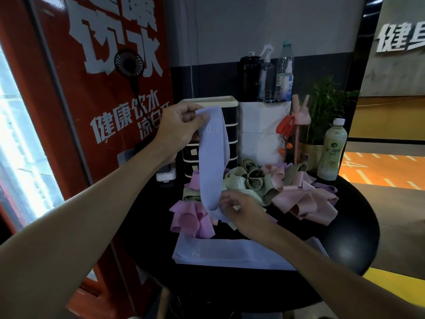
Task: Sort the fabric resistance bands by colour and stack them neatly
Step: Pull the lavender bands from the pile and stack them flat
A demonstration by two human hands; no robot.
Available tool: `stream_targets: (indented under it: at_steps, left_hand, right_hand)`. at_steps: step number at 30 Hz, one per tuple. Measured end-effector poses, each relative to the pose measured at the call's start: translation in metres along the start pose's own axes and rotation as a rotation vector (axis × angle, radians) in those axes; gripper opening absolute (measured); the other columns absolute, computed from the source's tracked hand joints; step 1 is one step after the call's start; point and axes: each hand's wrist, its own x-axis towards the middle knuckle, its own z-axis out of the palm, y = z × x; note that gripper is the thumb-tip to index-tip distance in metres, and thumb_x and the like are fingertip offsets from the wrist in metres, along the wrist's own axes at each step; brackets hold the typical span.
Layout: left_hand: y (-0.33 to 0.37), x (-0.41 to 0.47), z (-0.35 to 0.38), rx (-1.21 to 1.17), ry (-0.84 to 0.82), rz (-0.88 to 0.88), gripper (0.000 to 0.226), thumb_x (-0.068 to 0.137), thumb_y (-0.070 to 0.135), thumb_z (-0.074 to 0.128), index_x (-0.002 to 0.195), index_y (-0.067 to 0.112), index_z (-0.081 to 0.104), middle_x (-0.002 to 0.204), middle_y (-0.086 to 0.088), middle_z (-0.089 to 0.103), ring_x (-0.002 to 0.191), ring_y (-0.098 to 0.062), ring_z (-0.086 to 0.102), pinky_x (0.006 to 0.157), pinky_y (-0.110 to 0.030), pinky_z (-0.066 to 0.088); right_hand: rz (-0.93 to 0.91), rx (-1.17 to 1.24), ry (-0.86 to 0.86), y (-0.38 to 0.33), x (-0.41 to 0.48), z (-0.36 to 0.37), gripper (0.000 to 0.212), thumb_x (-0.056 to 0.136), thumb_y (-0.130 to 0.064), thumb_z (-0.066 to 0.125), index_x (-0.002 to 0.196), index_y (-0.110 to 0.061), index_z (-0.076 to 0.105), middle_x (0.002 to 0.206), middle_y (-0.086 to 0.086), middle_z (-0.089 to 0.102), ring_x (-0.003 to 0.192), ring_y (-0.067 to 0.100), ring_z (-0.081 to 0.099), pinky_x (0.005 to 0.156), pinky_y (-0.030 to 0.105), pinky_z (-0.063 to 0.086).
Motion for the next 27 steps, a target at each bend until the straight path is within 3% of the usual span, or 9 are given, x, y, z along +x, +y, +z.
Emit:
stream_targets:
  at_steps: [4, 7, 11, 16, 19, 22, 24, 27]
  left_hand:
    - [0.0, -0.001, 0.002, -0.018, -0.022, 0.001, 0.003, 0.094, 0.01, 0.066, 0.097, 0.011, 0.066, 0.082, 0.001, 0.073, 0.075, -0.01, 0.069, 0.057, -0.023, 0.053]
    - [0.001, -0.001, 0.0, -0.023, -0.026, 0.004, 0.004, 0.095, 0.011, 0.065, 0.099, 0.011, 0.066, 0.084, -0.001, 0.073, 0.076, -0.013, 0.068, 0.059, -0.026, 0.054]
    - [0.004, -0.001, -0.003, -0.033, -0.015, 0.009, 0.008, 0.096, 0.008, 0.063, 0.097, 0.015, 0.066, 0.081, 0.004, 0.074, 0.076, -0.012, 0.069, 0.064, -0.029, 0.057]
    - [0.003, -0.001, -0.01, -0.014, 0.025, 0.005, 0.009, 0.096, 0.008, 0.063, 0.098, 0.016, 0.066, 0.081, 0.006, 0.074, 0.076, -0.01, 0.07, 0.066, -0.031, 0.057]
    - [-0.001, -0.001, -0.015, 0.011, 0.062, -0.004, 0.006, 0.096, 0.009, 0.063, 0.099, 0.013, 0.066, 0.084, 0.001, 0.074, 0.079, -0.014, 0.07, 0.069, -0.037, 0.059]
    - [-0.007, -0.001, -0.025, 0.047, 0.129, -0.003, 0.005, 0.096, 0.008, 0.064, 0.1, 0.011, 0.066, 0.083, 0.0, 0.073, 0.077, -0.014, 0.07, 0.068, -0.036, 0.06]
    - [-0.012, 0.0, -0.033, 0.079, 0.193, 0.0, 0.005, 0.095, 0.009, 0.065, 0.1, 0.008, 0.066, 0.085, -0.003, 0.073, 0.077, -0.018, 0.07, 0.068, -0.037, 0.06]
    - [-0.021, -0.002, -0.04, 0.135, 0.304, 0.0, 0.006, 0.093, 0.008, 0.067, 0.092, 0.014, 0.066, 0.081, -0.001, 0.07, 0.073, -0.016, 0.067, 0.06, -0.03, 0.058]
  right_hand:
    - [-0.024, 0.055, -0.059, -0.003, -0.005, 0.006, 0.026, 0.092, 0.001, 0.054, 0.104, -0.019, 0.065, 0.08, 0.001, 0.062, 0.073, 0.001, 0.055, 0.069, 0.009, 0.041]
    - [-0.025, 0.06, -0.113, -0.007, -0.006, 0.008, 0.025, 0.096, -0.005, 0.051, 0.098, -0.026, 0.065, 0.077, -0.012, 0.063, 0.073, 0.0, 0.055, 0.068, 0.011, 0.041]
    - [-0.048, 0.01, -0.162, -0.007, -0.009, 0.014, 0.023, 0.101, -0.023, 0.045, 0.097, -0.02, 0.068, 0.084, 0.006, 0.063, 0.075, 0.026, 0.052, 0.066, 0.025, 0.038]
    - [-0.114, -0.005, -0.196, -0.007, -0.013, 0.014, 0.02, 0.095, -0.015, 0.061, 0.078, -0.023, 0.053, 0.074, -0.007, 0.044, 0.065, 0.001, 0.041, 0.062, 0.012, 0.033]
    - [-0.043, -0.004, -0.097, 0.0, -0.012, 0.013, 0.009, 0.09, -0.013, 0.067, 0.088, -0.016, 0.059, 0.069, -0.013, 0.047, 0.059, -0.001, 0.043, 0.058, 0.012, 0.034]
    - [0.027, 0.043, 0.058, 0.002, -0.013, 0.009, 0.024, 0.088, -0.01, 0.068, 0.074, -0.015, 0.05, 0.055, -0.011, 0.043, 0.047, 0.002, 0.038, 0.049, 0.013, 0.031]
    - [0.037, 0.047, 0.183, 0.004, -0.015, 0.004, 0.031, 0.09, -0.009, 0.065, 0.069, -0.015, 0.043, 0.056, -0.004, 0.04, 0.048, 0.004, 0.036, 0.048, 0.02, 0.034]
    - [0.051, 0.149, 0.308, 0.005, -0.016, -0.002, 0.034, 0.094, -0.005, 0.058, 0.069, -0.011, 0.036, 0.06, 0.017, 0.039, 0.05, 0.021, 0.041, 0.048, 0.034, 0.037]
